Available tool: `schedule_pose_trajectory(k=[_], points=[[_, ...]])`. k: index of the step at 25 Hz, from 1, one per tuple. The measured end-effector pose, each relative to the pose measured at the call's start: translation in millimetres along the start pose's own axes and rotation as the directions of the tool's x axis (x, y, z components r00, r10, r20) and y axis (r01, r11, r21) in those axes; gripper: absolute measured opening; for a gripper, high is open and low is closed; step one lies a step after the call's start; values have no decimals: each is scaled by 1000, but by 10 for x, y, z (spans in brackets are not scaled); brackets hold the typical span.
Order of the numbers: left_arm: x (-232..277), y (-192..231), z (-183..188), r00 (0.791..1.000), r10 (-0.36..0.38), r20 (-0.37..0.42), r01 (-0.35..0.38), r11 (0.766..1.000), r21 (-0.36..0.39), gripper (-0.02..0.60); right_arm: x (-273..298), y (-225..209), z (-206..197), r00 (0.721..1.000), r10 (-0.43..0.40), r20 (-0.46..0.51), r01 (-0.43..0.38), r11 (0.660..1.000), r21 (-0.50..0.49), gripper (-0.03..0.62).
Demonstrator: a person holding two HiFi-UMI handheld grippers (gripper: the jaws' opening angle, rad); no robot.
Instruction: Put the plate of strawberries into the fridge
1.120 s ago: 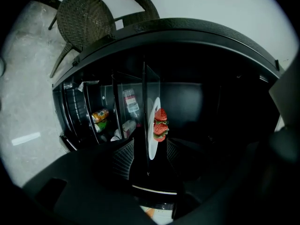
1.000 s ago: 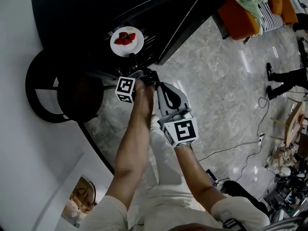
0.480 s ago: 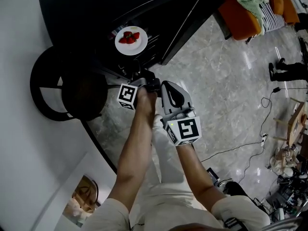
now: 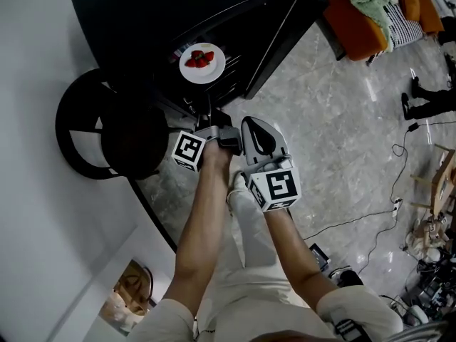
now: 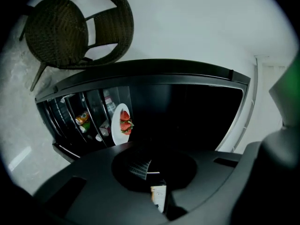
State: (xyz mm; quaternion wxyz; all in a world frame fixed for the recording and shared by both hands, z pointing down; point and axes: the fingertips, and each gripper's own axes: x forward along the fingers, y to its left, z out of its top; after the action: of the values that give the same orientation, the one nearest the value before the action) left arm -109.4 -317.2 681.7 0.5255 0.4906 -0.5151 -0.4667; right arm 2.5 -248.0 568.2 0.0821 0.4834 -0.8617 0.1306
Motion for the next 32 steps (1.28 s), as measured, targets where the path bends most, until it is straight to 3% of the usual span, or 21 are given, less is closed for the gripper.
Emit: schedule_pose_trajectory(k=[6,12,18,23,32], points=[[-157,-294,12,998,-6,-59,14,992,129,0,-21,92,138,1000,-2,1,1,1000,11,3],[-396,-646,39,994,-13,-110,42,964,261,0,-118,177,353,1000,-3,16,3,1000,15,3],[-614,-1110,-103,980,-12,-198,102,885,453,0,-317,214,556,1000,-18,21,17,999,41,3],[-797,-1385,-114,977,2,-215,114,843,526,0,-442,311,837,999,-11,33,10,999,37,3],[-1139,-2087,-174,961,52,-271,156,708,689,0,-685,491,1281,999,15,30,-17,999,46,3]])
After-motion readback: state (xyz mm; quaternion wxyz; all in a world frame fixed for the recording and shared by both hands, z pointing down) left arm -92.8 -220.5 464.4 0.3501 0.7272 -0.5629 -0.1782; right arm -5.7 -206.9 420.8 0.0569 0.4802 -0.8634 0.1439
